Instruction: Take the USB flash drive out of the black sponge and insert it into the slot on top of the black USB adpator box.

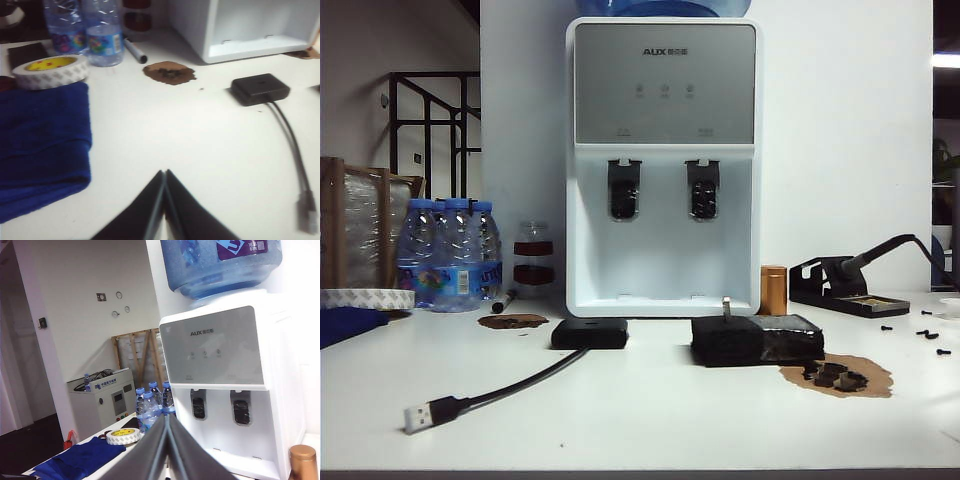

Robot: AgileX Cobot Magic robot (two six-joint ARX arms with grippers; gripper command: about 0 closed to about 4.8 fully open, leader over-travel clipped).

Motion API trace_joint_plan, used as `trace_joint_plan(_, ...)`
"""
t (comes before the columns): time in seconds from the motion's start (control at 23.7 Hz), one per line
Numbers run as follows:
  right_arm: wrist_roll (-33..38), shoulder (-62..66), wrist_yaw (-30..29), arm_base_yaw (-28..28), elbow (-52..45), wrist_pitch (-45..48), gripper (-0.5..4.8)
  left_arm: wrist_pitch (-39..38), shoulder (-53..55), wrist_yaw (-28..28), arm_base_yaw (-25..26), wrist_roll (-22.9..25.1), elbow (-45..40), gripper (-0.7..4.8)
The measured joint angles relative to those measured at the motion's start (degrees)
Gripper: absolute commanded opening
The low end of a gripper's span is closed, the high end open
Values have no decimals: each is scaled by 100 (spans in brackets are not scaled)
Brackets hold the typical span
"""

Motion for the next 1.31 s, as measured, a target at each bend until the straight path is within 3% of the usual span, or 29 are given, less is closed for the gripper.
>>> trace_joint_plan(0.25, 435, 0, -251, 0, 7, 160, 31, -11, 0, -382, 7, -219, 0, -4)
trace_joint_plan(0.46, 411, 188, -260, 0, 765, 192, 31, -44, 0, -138, -431, -251, 2, -4)
trace_joint_plan(0.51, 411, 721, -260, 0, 1296, -94, 31, -44, 0, -140, -590, -243, 2, -4)
trace_joint_plan(0.63, 380, 2103, -568, 0, 2524, -688, 126, -44, 0, -144, -892, -96, 2, -4)
trace_joint_plan(0.68, 201, 2861, -1047, 0, 3150, -883, 126, -24, 0, -131, -931, -17, 2, -4)
trace_joint_plan(0.72, 72, 3198, -1143, 11, 3418, -903, 128, 26, 0, -131, -927, 4, 2, -4)
trace_joint_plan(0.8, -699, 3818, -793, 256, 3768, -839, 191, 782, 0, -109, -920, 24, 2, -4)
trace_joint_plan(0.84, -1416, 3928, -57, 570, 3764, -944, 228, 1576, 0, 11, -920, 22, 55, -4)
trace_joint_plan(0.93, -2173, 4207, 1401, 1322, 3781, -861, 257, 2140, 4, 354, -920, -72, 549, -4)
trace_joint_plan(1.1, -2361, 5110, 3628, 3272, 3580, -140, 256, 2339, 750, 697, -920, -529, 1491, -4)
trace_joint_plan(1.14, -2369, 5571, 4544, 4057, 3300, 616, 256, 2267, 1130, 929, -922, -564, 1725, -4)
trace_joint_plan(1.31, -2315, 6627, 6269, 4780, 2599, 2763, 256, 2793, 2393, 1488, -922, -710, 2455, -4)
